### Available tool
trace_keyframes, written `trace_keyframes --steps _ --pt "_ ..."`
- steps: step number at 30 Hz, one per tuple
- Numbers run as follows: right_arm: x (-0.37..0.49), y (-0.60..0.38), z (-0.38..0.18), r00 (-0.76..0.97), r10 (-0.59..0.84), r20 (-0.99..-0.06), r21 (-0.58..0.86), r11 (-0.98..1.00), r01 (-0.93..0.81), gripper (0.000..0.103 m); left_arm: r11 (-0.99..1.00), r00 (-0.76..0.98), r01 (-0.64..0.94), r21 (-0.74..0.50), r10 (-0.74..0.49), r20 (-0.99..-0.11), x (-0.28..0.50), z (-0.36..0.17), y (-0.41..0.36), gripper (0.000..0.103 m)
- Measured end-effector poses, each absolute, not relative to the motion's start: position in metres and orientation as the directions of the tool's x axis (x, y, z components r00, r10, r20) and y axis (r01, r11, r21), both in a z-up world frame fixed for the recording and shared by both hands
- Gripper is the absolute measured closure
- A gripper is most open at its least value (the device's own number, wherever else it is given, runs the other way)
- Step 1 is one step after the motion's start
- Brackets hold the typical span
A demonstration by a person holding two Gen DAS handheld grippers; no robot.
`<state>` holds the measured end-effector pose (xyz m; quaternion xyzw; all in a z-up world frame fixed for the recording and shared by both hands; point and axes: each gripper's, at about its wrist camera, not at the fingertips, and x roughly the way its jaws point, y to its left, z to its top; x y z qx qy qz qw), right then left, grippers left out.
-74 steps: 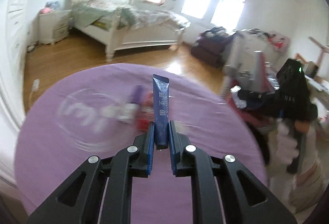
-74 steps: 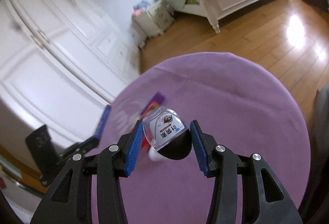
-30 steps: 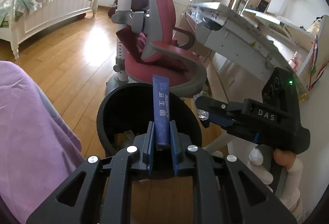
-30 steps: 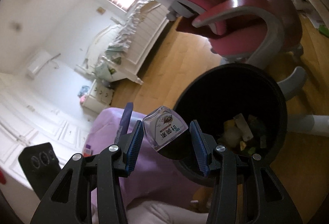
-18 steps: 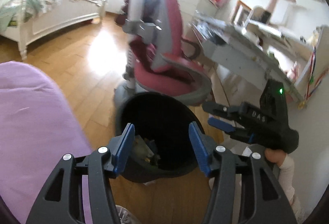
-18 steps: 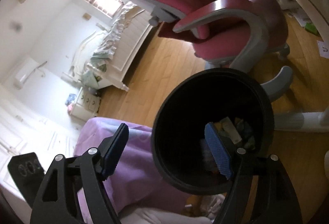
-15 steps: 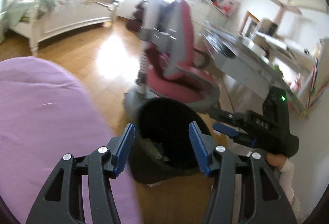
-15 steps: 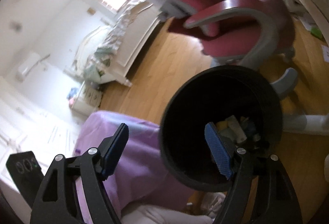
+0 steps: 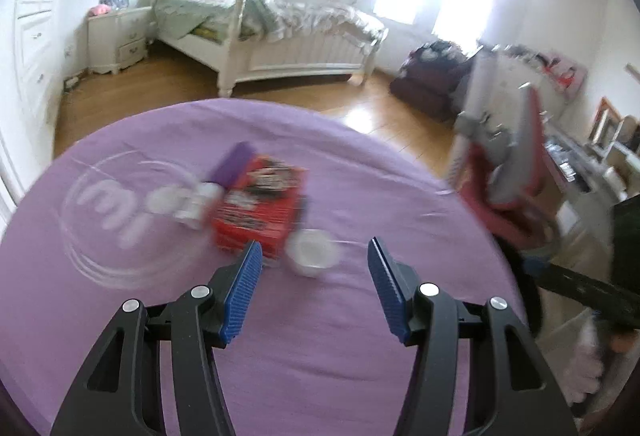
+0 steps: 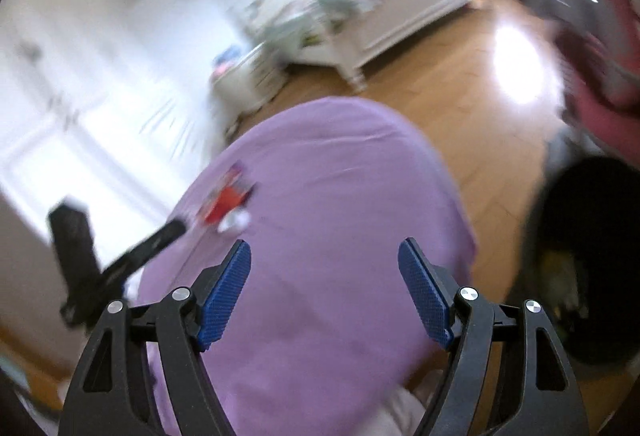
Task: Collect trash
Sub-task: 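Move both open tools back to the table over the red box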
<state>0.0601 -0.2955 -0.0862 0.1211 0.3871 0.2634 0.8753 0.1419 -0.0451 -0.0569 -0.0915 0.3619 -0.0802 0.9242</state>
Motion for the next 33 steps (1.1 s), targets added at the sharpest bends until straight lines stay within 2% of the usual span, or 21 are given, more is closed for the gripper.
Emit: trace_keyframes --steps 10,13,18,20,25,26,27,29,31,33 --pt "0.077 -0.202 -0.112 0.435 0.561 -0.704 0.364 0.811 -0.458 0.034 0.979 0.660 0.178 -0.094 -0.190 -0.727 0.203 -0.083 -0.038 0.048" --pt "0.086 -0.186 -0.116 0.424 0.550 -0.720 0.345 0.813 -0.469 0.034 0.978 0.656 0.188 -0.092 -0.195 -0.729 0.211 -0.083 -0.036 0.048" --pt "0.101 -0.165 -0.120 0.422 0.531 -0.735 0.297 0.811 -0.504 0.034 0.968 0.690 0.207 -0.144 -0.249 -0.680 0.211 -0.067 -0.016 0.047" --pt "0.110 -0.153 -0.120 0.419 0.524 -0.741 0.271 0.805 -0.528 0.034 0.967 0.694 0.208 -0.145 -0.250 -0.675 0.215 -0.062 -0.006 0.043" --pt "0.138 -0.103 -0.130 0.414 0.494 -0.765 0.175 0.778 -0.604 0.034 0.924 0.704 0.155 -0.349 -0.351 -0.617 0.226 -0.052 0.034 0.043" --pt "0.143 -0.095 -0.132 0.412 0.485 -0.771 0.159 0.774 -0.613 0.037 0.922 0.703 0.153 -0.355 -0.354 -0.616 0.226 -0.052 0.038 0.042" --pt "0.148 -0.090 -0.136 0.404 0.471 -0.784 0.143 0.771 -0.621 0.050 0.922 0.701 0.159 -0.353 -0.357 -0.618 0.227 -0.052 0.036 0.042" --pt "0.154 -0.083 -0.141 0.412 0.443 -0.796 0.115 0.779 -0.616 0.065 0.926 0.683 0.203 -0.318 -0.367 -0.632 0.225 -0.054 0.024 0.042" --pt "0.157 -0.094 -0.140 0.379 0.473 -0.795 0.183 0.784 -0.593 0.065 0.935 0.669 0.264 -0.236 -0.354 -0.653 0.226 -0.054 0.004 0.042" --pt "0.157 -0.110 -0.137 0.379 0.488 -0.786 0.227 0.798 -0.558 0.065 0.936 0.662 0.333 -0.111 -0.316 -0.680 0.229 -0.056 -0.024 0.029"
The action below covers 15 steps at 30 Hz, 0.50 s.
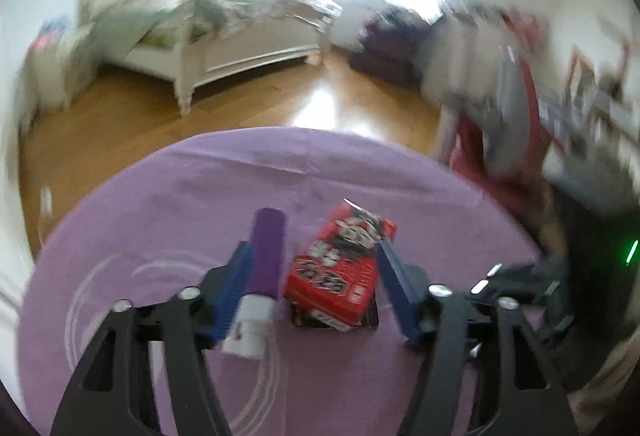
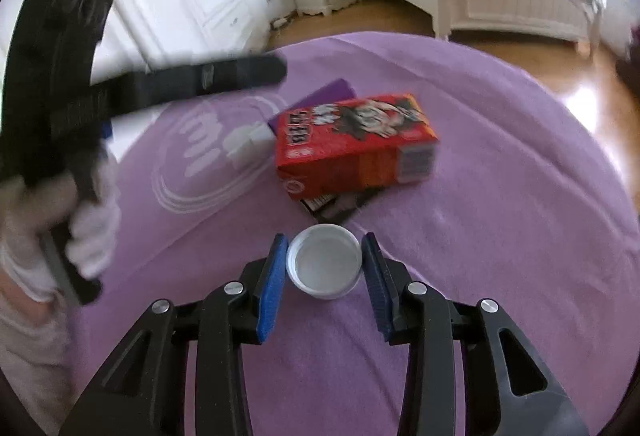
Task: Collect trash
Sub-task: 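Move both open tools back to the table over the red box, then grasp the red snack box with left tool while right tool grasps white lid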
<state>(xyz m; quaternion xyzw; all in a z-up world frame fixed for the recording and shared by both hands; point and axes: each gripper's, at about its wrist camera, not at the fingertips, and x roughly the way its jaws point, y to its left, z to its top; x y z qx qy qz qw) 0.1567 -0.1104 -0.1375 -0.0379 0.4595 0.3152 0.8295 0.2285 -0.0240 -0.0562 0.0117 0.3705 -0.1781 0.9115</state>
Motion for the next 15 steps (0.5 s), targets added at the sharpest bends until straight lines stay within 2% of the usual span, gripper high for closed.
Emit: trace_keyframes --steps 1,2,6,7,10,13,15 --pt "0.156 -0.123 -0.138 0.387 0.484 -0.785 0.240 0.813 -0.530 0.065 0.934 0.666 0.351 -0.058 -0.293 -0.686 0.230 -0.057 -0.035 0.020" --pt "0.153 -0.134 -0.139 0.391 0.488 -0.780 0.257 0.820 -0.511 0.065 0.929 0.673 0.370 0.007 -0.264 -0.691 0.234 -0.058 -0.048 0.017" --pt "0.133 -0.162 -0.138 0.427 0.459 -0.779 0.233 0.845 -0.482 0.065 0.888 0.629 0.447 0.112 -0.223 -0.745 0.252 -0.071 -0.080 0.020" --pt "0.128 -0.164 -0.138 0.436 0.445 -0.782 0.216 0.850 -0.481 0.065 0.886 0.608 0.449 0.113 -0.211 -0.765 0.257 -0.076 -0.083 0.042" --pt "0.123 -0.164 -0.139 0.452 0.425 -0.784 0.185 0.855 -0.484 0.065 0.903 0.587 0.422 0.075 -0.209 -0.782 0.258 -0.075 -0.078 0.049" --pt "0.131 -0.174 -0.142 0.432 0.476 -0.766 0.261 0.844 -0.468 0.065 0.931 0.633 0.366 0.005 -0.244 -0.735 0.240 -0.053 -0.063 0.051" --pt "0.134 -0.183 -0.142 0.421 0.506 -0.753 0.304 0.835 -0.458 0.065 0.950 0.685 0.291 -0.109 -0.287 -0.670 0.221 -0.031 -0.041 0.051"
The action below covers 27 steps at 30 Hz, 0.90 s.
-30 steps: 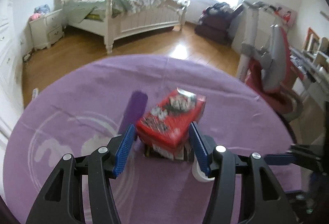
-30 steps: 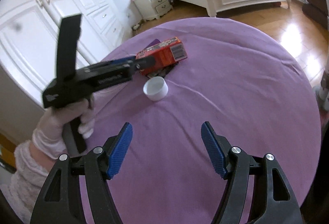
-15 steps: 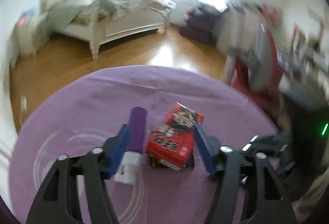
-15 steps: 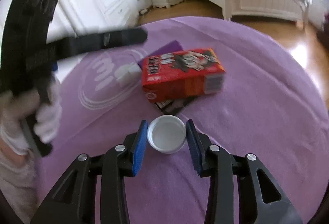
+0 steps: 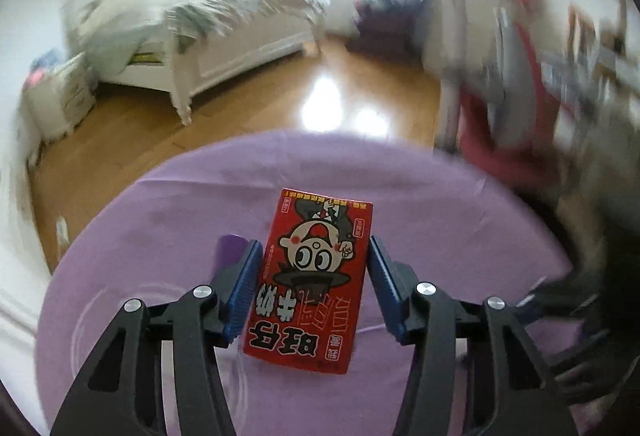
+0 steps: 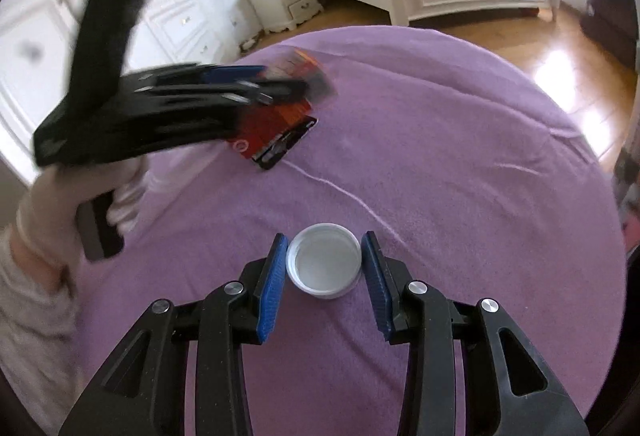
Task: Collect trash
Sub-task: 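Grasp the red snack box with left tool while right tool grasps white lid, then carry red box and white lid to the bin and release both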
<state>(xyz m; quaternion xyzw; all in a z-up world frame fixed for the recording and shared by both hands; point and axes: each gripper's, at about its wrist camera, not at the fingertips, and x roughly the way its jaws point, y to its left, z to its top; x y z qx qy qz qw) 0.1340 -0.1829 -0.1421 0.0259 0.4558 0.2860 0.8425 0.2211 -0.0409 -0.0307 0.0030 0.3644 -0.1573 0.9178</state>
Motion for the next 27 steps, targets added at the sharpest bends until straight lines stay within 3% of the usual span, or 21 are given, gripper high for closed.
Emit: trace_keyframes --steps 3,7,13,19,27 --pt "0.139 -0.192 -0.137 0.433 0.528 -0.731 0.351 0.834 -0.426 0.065 0.952 0.725 0.216 -0.217 -0.306 -0.617 0.197 -0.013 -0.022 0.051" --pt "0.128 -0.234 -0.118 0.479 0.656 -0.584 0.538 0.754 -0.377 0.065 0.953 0.750 0.172 -0.248 -0.290 -0.595 0.163 0.000 -0.024 0.051" --pt "0.108 -0.297 -0.089 0.541 0.714 -0.444 0.662 0.668 -0.339 0.065 0.921 0.722 0.289 -0.262 -0.390 -0.572 0.132 0.009 -0.090 0.051" --pt "0.080 -0.374 -0.052 0.640 0.687 -0.344 0.703 0.640 -0.309 0.065 0.846 0.643 0.434 -0.309 -0.531 -0.552 0.127 0.010 -0.182 0.051" --pt "0.033 -0.480 -0.043 0.761 0.576 -0.299 0.728 0.653 -0.208 0.065 0.770 0.565 0.548 -0.328 -0.629 -0.534 0.130 0.004 -0.280 0.051"
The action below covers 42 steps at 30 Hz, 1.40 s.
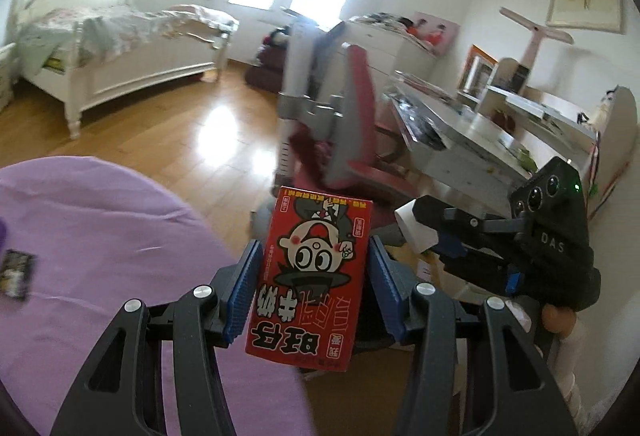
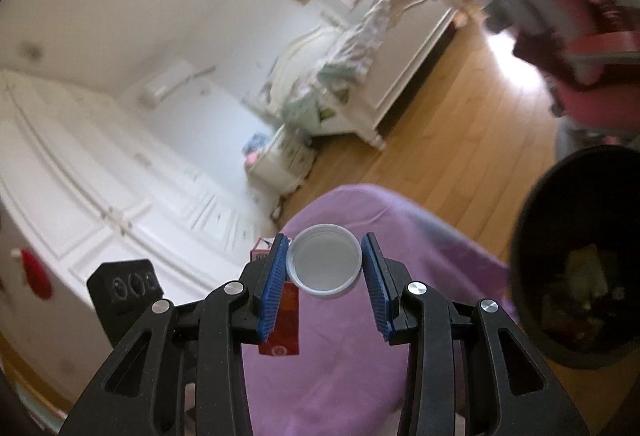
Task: Collect trash
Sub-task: 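Carry red box and white lid to the bin and release both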
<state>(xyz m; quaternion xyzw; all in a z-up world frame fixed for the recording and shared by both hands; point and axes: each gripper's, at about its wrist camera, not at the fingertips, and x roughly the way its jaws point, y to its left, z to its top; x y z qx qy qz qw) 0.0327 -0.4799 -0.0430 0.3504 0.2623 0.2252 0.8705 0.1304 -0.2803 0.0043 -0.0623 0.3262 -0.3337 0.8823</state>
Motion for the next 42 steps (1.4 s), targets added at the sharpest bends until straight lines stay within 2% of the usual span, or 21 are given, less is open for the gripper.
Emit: trace_keyframes --steps 6,13,29,30,31,32,33,35,42 --pt "0.005 -0.551 -0.066 0.823 0.470 -0.319 0.750 0.656 -0.085 0.065 0.716 0.482 0.616 -0.329 -0.672 -0.562 0.134 -0.019 -0.336 0.051" --pt "-0.008 -0.611 -0.101 0.850 0.380 -0.365 0.774 0.631 0.050 0.065 0.700 0.415 0.646 -0.305 -0.657 -0.629 0.148 -0.051 -0.381 0.051" --pt "0.006 -0.619 -0.137 0.834 0.363 -0.416 0.787 0.603 0.130 0.064 0.680 0.367 0.684 -0.265 -0.634 -0.681 0.158 -0.072 -0.423 0.048" --pt "0.007 -0.620 -0.139 0.831 0.354 -0.430 0.782 0.606 0.146 0.062 0.685 0.375 0.683 -0.254 -0.627 -0.683 0.158 -0.072 -0.426 0.047" --pt "0.007 -0.623 -0.140 0.832 0.337 -0.441 0.779 0.604 0.168 0.056 0.688 0.383 0.682 -0.248 -0.625 -0.680 0.157 -0.070 -0.427 0.039" --pt "0.004 -0.624 -0.139 0.839 0.322 -0.439 0.781 0.598 0.179 0.037 0.690 0.391 0.680 -0.246 -0.626 -0.675 0.156 -0.068 -0.427 0.031" --pt "0.001 -0.625 -0.139 0.851 0.309 -0.426 0.786 0.592 0.178 0.025 0.693 0.403 0.678 -0.243 -0.628 -0.666 0.154 -0.065 -0.425 0.029" --pt "0.000 -0.623 -0.134 0.858 0.305 -0.412 0.779 0.606 0.159 0.025 0.693 0.416 0.681 -0.236 -0.632 -0.654 0.151 -0.060 -0.421 0.026" --pt "0.014 -0.590 -0.125 0.831 0.356 -0.426 0.753 0.649 0.108 0.025 0.729 0.478 0.637 -0.251 -0.629 -0.612 0.147 -0.037 -0.370 0.026"
